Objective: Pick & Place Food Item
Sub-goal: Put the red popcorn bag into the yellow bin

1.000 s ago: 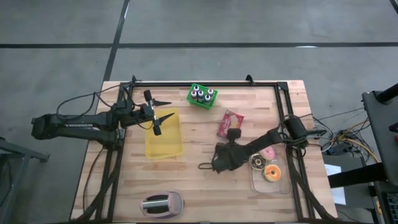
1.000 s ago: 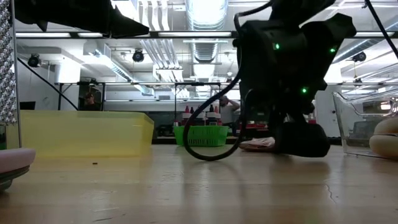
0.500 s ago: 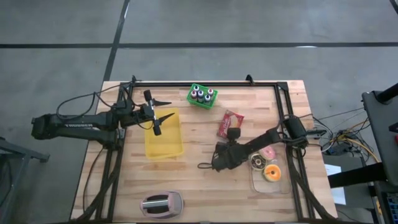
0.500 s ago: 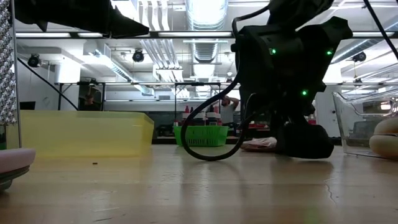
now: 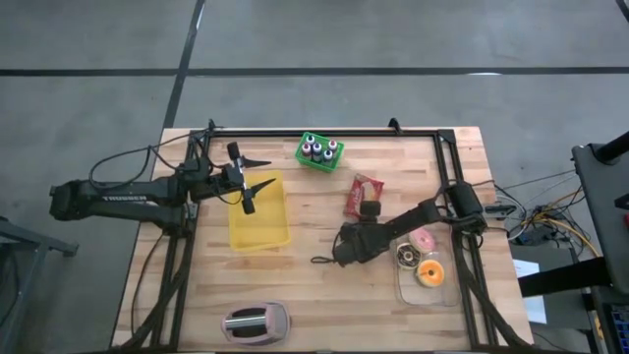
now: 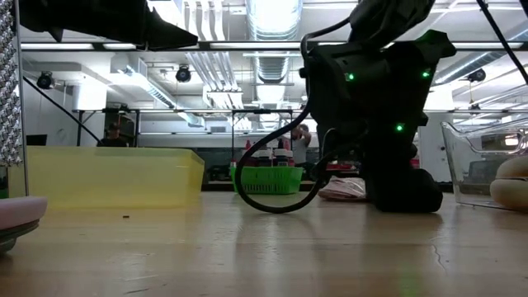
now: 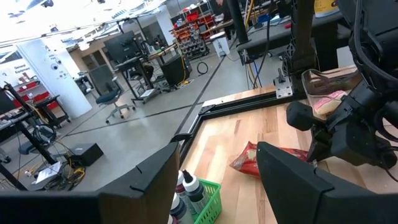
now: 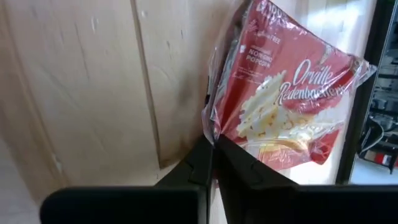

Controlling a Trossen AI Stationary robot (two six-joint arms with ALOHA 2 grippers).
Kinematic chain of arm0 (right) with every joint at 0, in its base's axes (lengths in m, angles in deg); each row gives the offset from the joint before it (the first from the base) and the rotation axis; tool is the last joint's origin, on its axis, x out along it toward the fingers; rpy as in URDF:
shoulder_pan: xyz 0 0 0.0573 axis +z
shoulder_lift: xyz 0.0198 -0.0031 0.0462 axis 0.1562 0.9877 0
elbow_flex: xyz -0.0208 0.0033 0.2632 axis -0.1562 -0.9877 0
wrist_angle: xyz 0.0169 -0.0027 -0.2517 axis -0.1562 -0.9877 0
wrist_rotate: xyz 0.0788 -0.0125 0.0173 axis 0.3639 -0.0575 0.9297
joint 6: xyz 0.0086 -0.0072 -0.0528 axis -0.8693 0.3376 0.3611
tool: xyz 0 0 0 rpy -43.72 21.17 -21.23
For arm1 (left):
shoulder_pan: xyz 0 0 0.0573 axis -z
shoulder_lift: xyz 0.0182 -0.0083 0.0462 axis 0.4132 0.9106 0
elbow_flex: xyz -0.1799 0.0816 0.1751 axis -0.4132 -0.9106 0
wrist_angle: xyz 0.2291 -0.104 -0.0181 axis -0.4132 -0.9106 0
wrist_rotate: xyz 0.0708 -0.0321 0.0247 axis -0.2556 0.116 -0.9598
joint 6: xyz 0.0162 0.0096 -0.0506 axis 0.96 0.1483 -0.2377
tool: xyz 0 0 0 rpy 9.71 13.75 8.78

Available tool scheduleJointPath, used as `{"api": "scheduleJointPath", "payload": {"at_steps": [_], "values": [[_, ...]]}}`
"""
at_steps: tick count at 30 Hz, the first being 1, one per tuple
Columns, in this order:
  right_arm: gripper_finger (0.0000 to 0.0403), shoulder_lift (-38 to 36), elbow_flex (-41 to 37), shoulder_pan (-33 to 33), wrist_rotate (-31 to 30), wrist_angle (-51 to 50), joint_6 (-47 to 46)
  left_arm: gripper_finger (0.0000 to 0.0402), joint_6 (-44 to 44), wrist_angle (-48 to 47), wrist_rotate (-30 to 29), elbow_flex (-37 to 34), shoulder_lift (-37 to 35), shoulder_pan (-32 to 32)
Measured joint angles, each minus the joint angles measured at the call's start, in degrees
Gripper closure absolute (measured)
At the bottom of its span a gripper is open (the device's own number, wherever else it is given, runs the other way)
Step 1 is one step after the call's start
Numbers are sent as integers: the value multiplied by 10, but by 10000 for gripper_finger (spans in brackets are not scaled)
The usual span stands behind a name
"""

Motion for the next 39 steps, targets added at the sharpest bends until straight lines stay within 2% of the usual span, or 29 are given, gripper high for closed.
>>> {"api": "scheduleJointPath", "payload": {"at_steps": [10,20,30,39], "values": [[396,-53,14,6,-56,-40,-30,184,0,4,0,0,0,0],[396,-104,45,7,-83,-60,-30,184,0,3,0,0,-1,0],[396,-131,57,10,-124,-49,-28,184,2,-2,0,0,-1,0],[396,-161,72,11,-134,-36,-28,184,2,-9,1,0,-2,0]]}}
